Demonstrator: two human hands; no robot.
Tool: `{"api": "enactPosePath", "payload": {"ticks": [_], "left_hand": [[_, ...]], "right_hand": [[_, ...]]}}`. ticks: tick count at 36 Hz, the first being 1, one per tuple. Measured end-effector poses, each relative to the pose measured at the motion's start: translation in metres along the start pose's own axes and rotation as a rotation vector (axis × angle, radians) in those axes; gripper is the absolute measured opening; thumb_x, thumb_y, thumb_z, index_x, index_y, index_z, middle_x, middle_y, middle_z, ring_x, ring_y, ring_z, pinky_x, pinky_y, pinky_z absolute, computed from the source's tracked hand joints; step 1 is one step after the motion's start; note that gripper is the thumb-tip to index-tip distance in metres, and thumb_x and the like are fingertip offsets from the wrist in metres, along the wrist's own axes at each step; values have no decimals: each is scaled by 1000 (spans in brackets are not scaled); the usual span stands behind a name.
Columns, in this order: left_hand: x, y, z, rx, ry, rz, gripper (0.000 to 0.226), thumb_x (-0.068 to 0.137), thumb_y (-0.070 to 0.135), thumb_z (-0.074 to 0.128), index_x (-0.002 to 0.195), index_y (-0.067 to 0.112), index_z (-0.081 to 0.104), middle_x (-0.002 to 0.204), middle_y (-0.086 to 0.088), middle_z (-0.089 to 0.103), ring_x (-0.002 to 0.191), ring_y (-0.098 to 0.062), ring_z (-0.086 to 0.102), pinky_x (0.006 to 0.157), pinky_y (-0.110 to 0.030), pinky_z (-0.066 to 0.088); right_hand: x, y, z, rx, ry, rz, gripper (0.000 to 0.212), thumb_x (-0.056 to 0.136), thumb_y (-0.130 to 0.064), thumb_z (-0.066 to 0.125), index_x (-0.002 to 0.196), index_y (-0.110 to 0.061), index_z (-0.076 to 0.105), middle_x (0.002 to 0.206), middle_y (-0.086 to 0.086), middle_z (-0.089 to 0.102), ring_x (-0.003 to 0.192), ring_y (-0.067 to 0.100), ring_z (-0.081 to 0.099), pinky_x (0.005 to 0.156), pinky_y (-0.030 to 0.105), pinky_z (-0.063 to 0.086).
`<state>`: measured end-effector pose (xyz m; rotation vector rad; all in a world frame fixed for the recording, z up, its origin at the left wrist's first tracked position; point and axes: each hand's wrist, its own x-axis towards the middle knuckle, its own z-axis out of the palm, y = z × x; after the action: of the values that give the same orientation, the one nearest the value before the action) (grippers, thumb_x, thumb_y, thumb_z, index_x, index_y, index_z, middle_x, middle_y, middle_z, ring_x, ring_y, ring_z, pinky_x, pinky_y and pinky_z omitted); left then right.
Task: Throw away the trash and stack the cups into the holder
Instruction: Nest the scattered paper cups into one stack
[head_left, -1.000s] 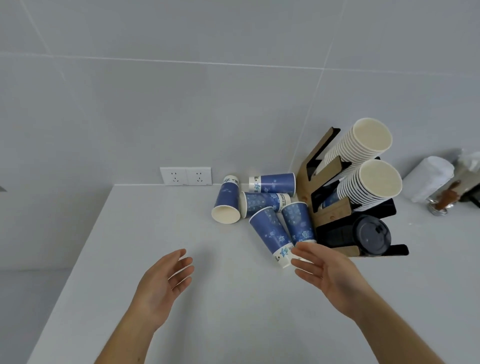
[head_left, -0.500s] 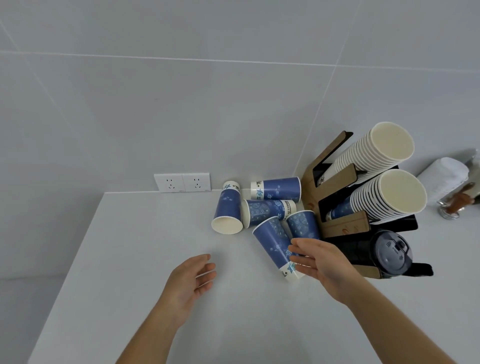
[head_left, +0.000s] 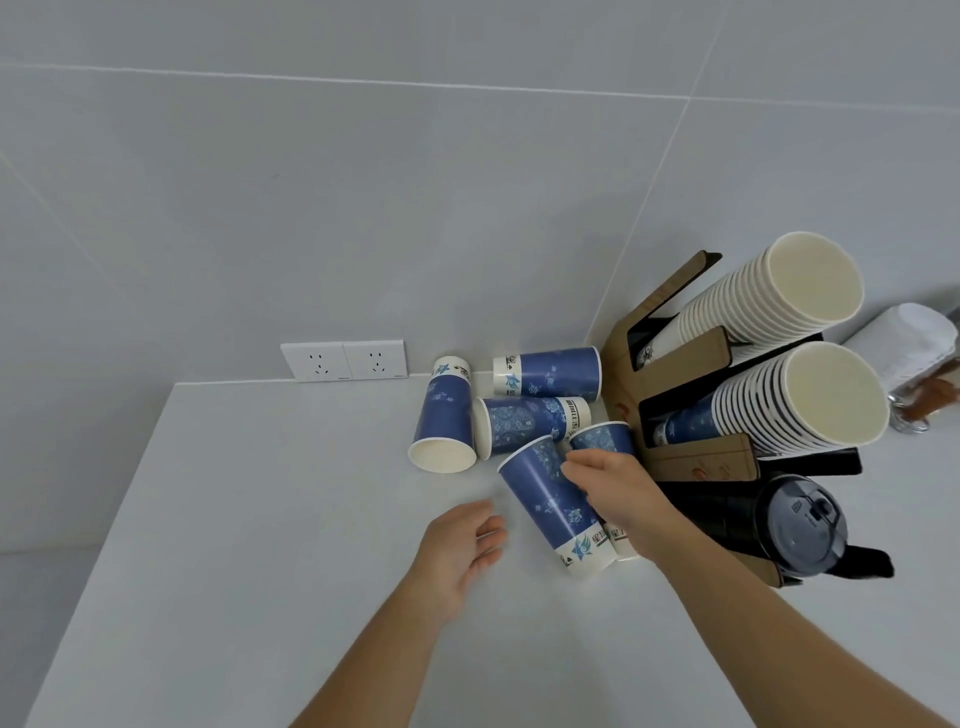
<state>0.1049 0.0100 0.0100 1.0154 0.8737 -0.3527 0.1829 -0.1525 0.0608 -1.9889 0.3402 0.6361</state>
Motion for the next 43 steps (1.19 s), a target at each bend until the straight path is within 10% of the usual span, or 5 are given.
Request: {"api": "enactPosePath", "payload": {"ticks": [8, 20, 27, 43], "left_hand": [[17, 4, 27, -124, 23, -87, 19, 97, 22, 57, 109, 7, 61, 106, -11, 65, 107, -25, 64, 90, -37, 54], [27, 9, 39, -251, -10, -122, 28, 99, 25, 55, 119, 7, 63, 107, -10, 72, 96, -22, 69, 74, -33, 56], [21, 6, 38, -242, -21, -123, 27, 100, 25, 52, 119, 10, 63, 100, -8, 73, 97, -24, 69, 88, -40, 53], [-49, 0, -13, -235, -14, 45, 22, 94, 24, 61, 112, 12, 66, 112, -11, 72, 105, -28, 68, 89, -43, 54]], "right_hand": [[21, -8, 4, -145, -7, -12, 39, 89, -28, 62, 127, -19, 63, 112, 0, 65, 103, 19, 63, 99, 40, 50], [43, -4, 9, -170, 6, -3, 10, 80, -34, 65, 71, -29, 67, 99, 0, 73, 97, 23, 67, 96, 46, 51], [35, -9, 9, -64, -15, 51, 13, 86, -28, 66, 98, -26, 70, 102, 0, 71, 95, 19, 67, 94, 41, 54], [-42, 6, 25, 129, -92, -98, 16, 96, -37, 55, 83, -35, 66, 95, -12, 68, 95, 14, 64, 84, 36, 57]]}}
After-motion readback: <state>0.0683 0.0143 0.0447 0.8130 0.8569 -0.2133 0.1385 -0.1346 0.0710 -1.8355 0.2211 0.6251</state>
